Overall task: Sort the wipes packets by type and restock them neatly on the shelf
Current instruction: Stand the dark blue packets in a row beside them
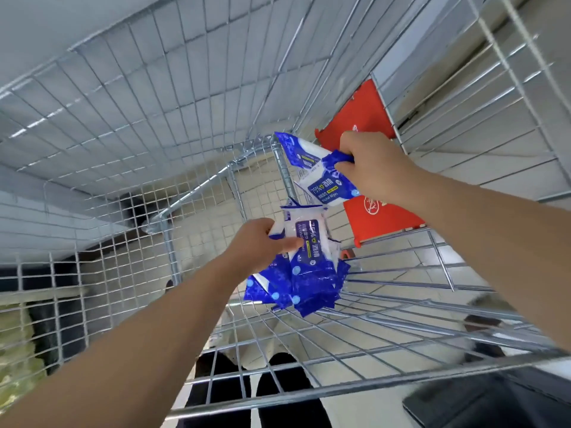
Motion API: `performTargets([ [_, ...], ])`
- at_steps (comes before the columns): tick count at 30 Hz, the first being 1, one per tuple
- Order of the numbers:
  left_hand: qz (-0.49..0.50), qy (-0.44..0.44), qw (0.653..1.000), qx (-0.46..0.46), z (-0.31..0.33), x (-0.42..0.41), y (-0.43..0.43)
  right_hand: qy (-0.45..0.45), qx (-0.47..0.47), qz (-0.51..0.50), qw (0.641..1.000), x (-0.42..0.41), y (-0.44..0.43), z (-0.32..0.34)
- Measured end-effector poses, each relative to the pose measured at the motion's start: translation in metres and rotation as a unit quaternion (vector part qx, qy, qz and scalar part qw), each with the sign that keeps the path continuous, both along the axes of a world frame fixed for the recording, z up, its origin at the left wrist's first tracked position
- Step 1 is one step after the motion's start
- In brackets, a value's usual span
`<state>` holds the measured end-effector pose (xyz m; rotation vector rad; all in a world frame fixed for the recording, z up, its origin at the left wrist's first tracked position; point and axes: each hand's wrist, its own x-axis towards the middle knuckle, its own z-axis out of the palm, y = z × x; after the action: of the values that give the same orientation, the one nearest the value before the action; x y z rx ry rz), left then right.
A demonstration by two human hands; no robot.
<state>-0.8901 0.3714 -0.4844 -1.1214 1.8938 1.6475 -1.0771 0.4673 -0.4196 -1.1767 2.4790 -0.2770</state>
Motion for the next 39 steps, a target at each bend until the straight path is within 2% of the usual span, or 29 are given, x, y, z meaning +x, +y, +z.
performTargets([
  [7,0.183,0.101,0.974,-0.083,0.112,0.089,-0.046,0.038,-0.117,0.023,0.992,0.041,-0.019,0.100],
  [11,0.272,0.140,0.940,-0.148,0.187,0.147,-0.064,0.044,-0.189,0.055,0.979,0.083,-0.047,0.180],
  [16,0.352,0.174,0.897,-0.202,0.278,0.217,-0.076,0.015,-0.304,0.106,0.947,0.158,-0.081,0.279],
  [25,0.462,0.268,0.800,-0.273,0.411,0.390,-0.096,0.009,-0.378,0.224,0.898,0.336,-0.149,0.422],
  [33,0.500,0.270,0.731,-0.378,0.487,0.611,-0.129,-0.028,-0.441,0.263,0.857,0.543,-0.216,0.491],
  [39,0.540,0.254,0.723,-0.349,0.501,0.725,-0.167,-0.073,-0.391,0.254,0.882,0.655,-0.277,0.495],
])
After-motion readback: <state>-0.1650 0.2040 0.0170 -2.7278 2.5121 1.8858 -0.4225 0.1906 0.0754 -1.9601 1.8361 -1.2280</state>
